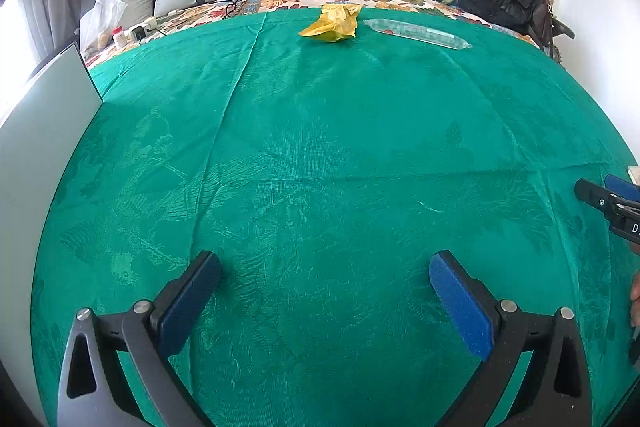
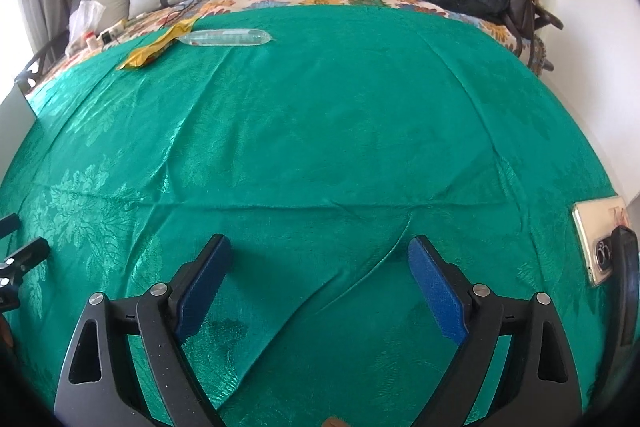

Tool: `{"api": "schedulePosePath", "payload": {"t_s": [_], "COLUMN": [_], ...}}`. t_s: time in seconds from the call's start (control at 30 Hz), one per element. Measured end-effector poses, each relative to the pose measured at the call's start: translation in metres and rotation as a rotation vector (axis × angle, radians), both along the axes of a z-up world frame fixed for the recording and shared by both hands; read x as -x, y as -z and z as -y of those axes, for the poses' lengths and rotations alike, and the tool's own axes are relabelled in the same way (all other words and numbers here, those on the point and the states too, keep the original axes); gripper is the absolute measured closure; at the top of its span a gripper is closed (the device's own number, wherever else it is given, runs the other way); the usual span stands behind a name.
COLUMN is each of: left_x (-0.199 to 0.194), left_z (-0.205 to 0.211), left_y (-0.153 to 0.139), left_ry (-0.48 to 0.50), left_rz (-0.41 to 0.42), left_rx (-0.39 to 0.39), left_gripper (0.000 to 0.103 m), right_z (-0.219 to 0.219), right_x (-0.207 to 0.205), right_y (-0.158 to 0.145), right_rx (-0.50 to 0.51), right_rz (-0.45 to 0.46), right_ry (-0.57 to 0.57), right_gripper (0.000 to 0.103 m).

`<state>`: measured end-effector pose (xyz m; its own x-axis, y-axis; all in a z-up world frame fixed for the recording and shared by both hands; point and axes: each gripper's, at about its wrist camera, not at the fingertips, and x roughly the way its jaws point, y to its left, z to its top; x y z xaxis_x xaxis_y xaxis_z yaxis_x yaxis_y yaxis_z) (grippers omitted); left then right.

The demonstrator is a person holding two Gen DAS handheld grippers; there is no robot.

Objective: Organize snacks

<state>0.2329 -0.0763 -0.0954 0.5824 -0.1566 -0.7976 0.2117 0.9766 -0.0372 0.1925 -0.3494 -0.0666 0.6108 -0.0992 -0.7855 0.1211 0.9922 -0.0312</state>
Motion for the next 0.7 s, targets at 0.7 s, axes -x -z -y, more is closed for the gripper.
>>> {"api": "schedulePosePath", "payload": {"t_s": [0.7], "left_x": [-0.0034], "left_z": [0.0003], "left_y": [0.0], "left_ry": [-0.004], "left_rz": [-0.024], "left_rx": [-0.002], "left_gripper": [0.0], "right_z": [-0.0011], "right_x": [-0.003], "right_y": [-0.0004], "right_rx": [-0.002], "right_rz": [-0.004], "right_ry": [-0.001], "right_gripper": [0.006]}}
